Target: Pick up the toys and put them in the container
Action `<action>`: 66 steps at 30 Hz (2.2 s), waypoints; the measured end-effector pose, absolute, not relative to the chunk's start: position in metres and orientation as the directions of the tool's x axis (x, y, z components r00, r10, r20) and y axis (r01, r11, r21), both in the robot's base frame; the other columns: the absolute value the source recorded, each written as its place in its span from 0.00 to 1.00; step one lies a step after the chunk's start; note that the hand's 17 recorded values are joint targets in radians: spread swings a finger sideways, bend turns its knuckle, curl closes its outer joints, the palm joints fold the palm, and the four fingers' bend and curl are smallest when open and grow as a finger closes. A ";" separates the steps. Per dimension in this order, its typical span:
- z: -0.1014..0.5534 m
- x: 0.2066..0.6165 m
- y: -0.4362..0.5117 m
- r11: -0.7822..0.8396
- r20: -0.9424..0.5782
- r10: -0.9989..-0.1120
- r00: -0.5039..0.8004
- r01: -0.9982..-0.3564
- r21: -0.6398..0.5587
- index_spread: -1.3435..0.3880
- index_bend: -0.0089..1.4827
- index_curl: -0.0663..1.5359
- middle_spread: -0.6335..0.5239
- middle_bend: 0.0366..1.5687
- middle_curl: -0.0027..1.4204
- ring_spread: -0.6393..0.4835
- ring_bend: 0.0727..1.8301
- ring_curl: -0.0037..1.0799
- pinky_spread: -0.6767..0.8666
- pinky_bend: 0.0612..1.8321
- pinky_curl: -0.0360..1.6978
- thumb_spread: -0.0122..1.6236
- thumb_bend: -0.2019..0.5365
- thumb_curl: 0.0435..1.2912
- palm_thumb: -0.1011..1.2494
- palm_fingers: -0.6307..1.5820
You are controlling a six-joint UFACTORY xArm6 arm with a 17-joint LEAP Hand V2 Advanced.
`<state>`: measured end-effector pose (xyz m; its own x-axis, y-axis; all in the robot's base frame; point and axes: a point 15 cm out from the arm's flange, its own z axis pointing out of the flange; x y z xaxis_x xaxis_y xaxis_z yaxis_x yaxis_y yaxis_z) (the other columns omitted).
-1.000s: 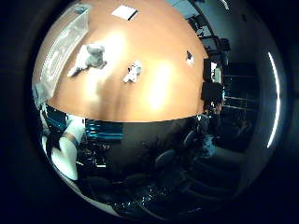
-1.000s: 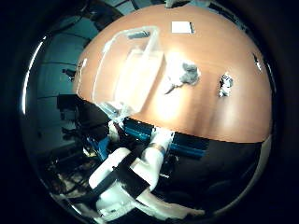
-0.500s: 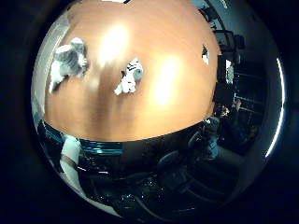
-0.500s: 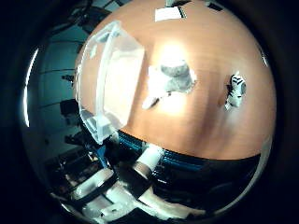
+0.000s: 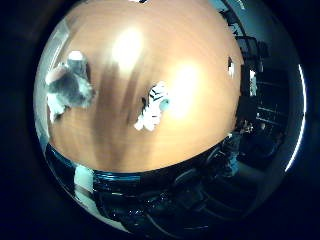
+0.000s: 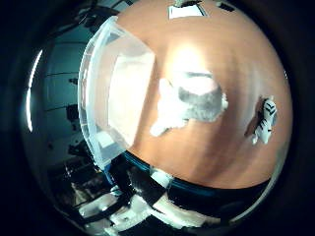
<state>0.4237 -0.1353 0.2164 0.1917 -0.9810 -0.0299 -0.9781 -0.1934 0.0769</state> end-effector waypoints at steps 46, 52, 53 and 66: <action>0.255 0.335 -0.115 -0.224 -0.014 -0.974 0.226 -0.951 0.211 0.65 0.73 0.56 0.41 0.83 0.58 0.38 0.75 0.67 0.31 0.68 0.49 0.69 0.26 0.36 0.87 0.78; 0.325 0.322 -0.116 -0.213 0.067 -0.973 0.220 -0.972 0.096 0.65 0.73 0.57 0.41 0.83 0.58 0.38 0.75 0.68 0.31 0.67 0.53 0.67 0.25 0.40 0.86 0.78; 0.337 0.322 -0.116 -0.214 0.076 -0.973 0.220 -0.974 0.080 0.65 0.73 0.57 0.41 0.83 0.58 0.38 0.75 0.68 0.31 0.67 0.53 0.67 0.25 0.41 0.86 0.78; 0.474 0.324 -0.072 -0.243 0.131 -0.964 0.232 -0.967 -0.080 0.65 0.73 0.57 0.41 0.82 0.59 0.38 0.75 0.69 0.30 0.64 0.58 0.66 0.25 0.46 0.85 0.78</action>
<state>0.3236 -0.0721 0.4735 0.2317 -0.9639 0.1313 -0.9667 -0.2432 -0.0796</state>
